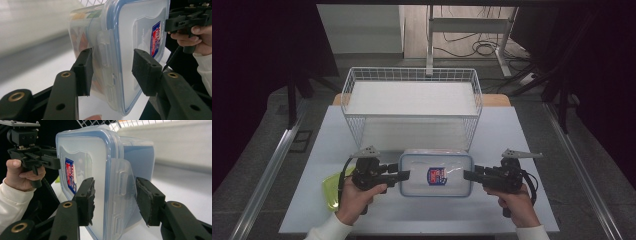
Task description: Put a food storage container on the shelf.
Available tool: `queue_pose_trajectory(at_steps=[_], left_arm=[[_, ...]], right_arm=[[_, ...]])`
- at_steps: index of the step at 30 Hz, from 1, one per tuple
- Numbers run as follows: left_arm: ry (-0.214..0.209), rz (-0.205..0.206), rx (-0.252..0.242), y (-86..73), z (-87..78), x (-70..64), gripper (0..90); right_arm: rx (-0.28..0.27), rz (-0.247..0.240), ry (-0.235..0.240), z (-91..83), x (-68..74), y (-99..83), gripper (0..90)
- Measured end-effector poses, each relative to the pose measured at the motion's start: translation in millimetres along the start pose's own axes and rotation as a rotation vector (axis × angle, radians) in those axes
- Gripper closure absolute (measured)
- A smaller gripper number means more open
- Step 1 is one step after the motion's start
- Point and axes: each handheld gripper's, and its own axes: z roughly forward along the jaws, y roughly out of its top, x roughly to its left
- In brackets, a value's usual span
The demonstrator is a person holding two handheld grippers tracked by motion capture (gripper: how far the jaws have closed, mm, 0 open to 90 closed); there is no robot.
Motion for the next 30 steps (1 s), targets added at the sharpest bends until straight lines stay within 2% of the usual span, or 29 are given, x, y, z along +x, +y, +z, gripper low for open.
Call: queue_pose_trajectory(at_steps=[2, 4, 7, 12, 18, 30], left_arm=[[0.000, 0.017, -0.010, 8.6, -4.7, -1.4, 52.1], [-0.001, 0.021, -0.017, 11.5, -6.7, -1.6, 52.2], [0.000, 0.025, -0.033, 19.2, -13.1, -1.3, 52.4], [0.006, 0.036, -0.047, 28.5, -21.2, 0.3, 52.5], [0.016, 0.055, -0.072, 47.3, -34.2, 3.5, 52.4], [0.012, 0.073, -0.100, 75.0, -47.6, 10.0, 52.8]], right_arm=[[-0.014, -0.020, -0.003, -2.9, 4.8, 9.7, 50.9], [-0.015, -0.024, -0.003, -3.4, 5.9, 12.0, 50.9], [-0.025, -0.049, -0.003, -4.3, 11.3, 25.0, 51.0], [-0.034, -0.064, 0.000, -2.1, 16.0, 36.4, 51.0], [-0.050, -0.092, 0.006, 1.7, 23.3, 58.8, 51.0], [-0.075, -0.129, 0.002, 4.9, 32.4, 91.8, 51.0]])
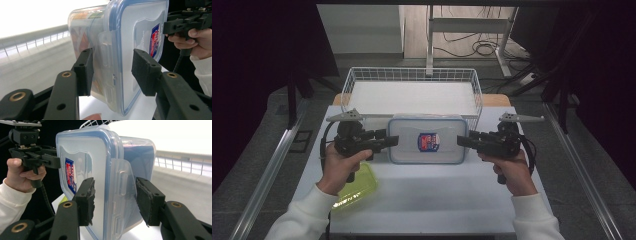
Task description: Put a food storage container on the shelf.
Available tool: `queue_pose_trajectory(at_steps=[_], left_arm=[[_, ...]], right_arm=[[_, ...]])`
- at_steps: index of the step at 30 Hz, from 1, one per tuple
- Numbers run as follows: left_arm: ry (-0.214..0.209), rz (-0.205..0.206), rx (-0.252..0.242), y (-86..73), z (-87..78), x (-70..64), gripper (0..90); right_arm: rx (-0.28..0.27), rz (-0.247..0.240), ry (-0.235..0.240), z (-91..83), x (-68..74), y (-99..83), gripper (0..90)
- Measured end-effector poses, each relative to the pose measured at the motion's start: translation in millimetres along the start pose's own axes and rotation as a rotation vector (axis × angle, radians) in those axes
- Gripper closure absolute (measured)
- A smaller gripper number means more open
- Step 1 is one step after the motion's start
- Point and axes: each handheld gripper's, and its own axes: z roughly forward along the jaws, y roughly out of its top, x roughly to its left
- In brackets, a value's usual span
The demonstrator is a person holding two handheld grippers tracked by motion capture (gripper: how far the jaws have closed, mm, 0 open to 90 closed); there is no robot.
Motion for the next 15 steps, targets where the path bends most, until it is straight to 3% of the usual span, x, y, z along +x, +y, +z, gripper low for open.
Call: queue_pose_trajectory(at_steps=[15], left_arm=[[0.006, 0.013, -0.023, 31.0, -7.5, 11.5, 53.0]], right_arm=[[-0.010, -0.031, -0.001, 7.6, -1.4, 36.6, 51.0]])
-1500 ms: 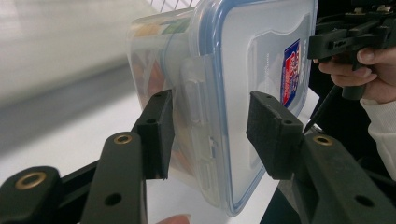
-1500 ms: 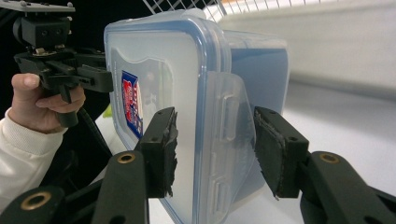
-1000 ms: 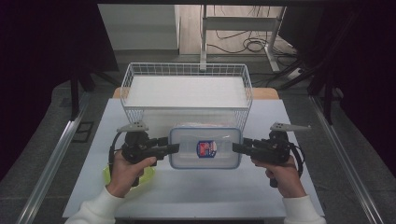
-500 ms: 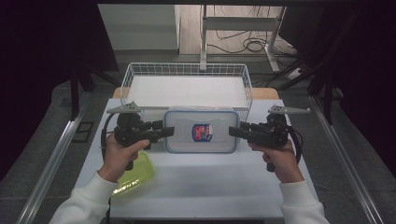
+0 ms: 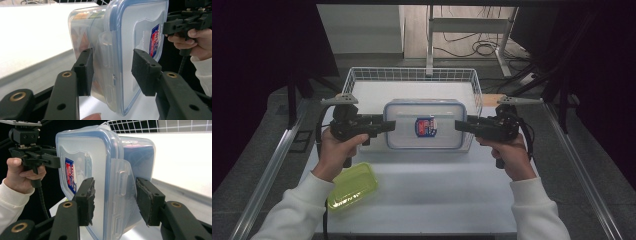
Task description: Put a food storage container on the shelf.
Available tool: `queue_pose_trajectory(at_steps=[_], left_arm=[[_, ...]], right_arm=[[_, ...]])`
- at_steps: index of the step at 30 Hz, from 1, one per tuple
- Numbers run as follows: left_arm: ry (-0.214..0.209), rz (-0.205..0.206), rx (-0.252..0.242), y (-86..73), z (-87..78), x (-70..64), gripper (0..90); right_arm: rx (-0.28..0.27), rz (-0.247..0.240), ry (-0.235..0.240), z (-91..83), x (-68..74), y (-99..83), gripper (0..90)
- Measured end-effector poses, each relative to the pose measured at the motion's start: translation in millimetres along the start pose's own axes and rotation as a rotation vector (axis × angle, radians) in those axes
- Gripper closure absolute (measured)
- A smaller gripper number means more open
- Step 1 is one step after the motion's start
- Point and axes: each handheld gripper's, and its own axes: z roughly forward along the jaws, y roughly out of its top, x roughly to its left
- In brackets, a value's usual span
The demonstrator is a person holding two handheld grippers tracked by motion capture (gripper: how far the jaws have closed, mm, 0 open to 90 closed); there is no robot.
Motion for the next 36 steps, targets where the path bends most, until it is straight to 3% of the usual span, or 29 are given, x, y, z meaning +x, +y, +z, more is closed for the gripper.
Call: queue_pose_trajectory(at_steps=[21, 36], left_arm=[[-0.002, 0.005, -0.024, 29.8, -1.8, 19.5, 53.1], [0.002, -0.006, -0.014, 61.4, -1.4, 47.4, 53.1]], right_arm=[[0.005, -0.020, -0.005, 10.9, -7.1, 35.7, 50.9], [0.009, -0.004, -0.003, 34.2, -22.4, 70.3, 50.6]])
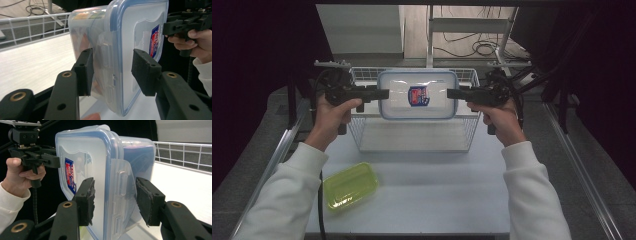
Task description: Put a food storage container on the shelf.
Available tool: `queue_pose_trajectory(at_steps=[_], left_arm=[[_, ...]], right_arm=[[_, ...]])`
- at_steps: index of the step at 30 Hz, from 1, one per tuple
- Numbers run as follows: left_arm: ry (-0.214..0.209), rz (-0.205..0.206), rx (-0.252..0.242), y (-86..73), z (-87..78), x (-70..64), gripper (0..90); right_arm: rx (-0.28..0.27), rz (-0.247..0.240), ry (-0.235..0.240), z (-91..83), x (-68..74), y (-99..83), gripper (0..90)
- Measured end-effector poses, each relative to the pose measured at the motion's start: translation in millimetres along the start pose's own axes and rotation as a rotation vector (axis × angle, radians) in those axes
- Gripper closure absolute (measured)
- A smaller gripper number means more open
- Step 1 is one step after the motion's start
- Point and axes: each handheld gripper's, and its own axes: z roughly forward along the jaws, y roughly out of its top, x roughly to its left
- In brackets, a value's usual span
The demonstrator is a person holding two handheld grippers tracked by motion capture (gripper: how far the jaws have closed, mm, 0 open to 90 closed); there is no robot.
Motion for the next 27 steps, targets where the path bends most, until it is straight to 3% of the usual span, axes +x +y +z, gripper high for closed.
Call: queue_pose_trajectory(at_steps=[8, 17, 27], left_arm=[[0.006, -0.007, 0.009, 9.5, 3.8, 15.4, 53.0], [-0.012, -0.052, 0.034, 10.7, 13.9, 36.7, 52.8], [-0.005, -0.084, 0.034, 10.0, 16.1, 42.9, 52.2]], right_arm=[[0.004, 0.017, -0.005, 11.7, -8.9, 8.1, 50.2], [0.040, 0.047, -0.023, 25.2, -19.5, 13.6, 50.0], [0.054, 0.079, -0.028, 33.3, -26.1, 12.4, 49.5]])
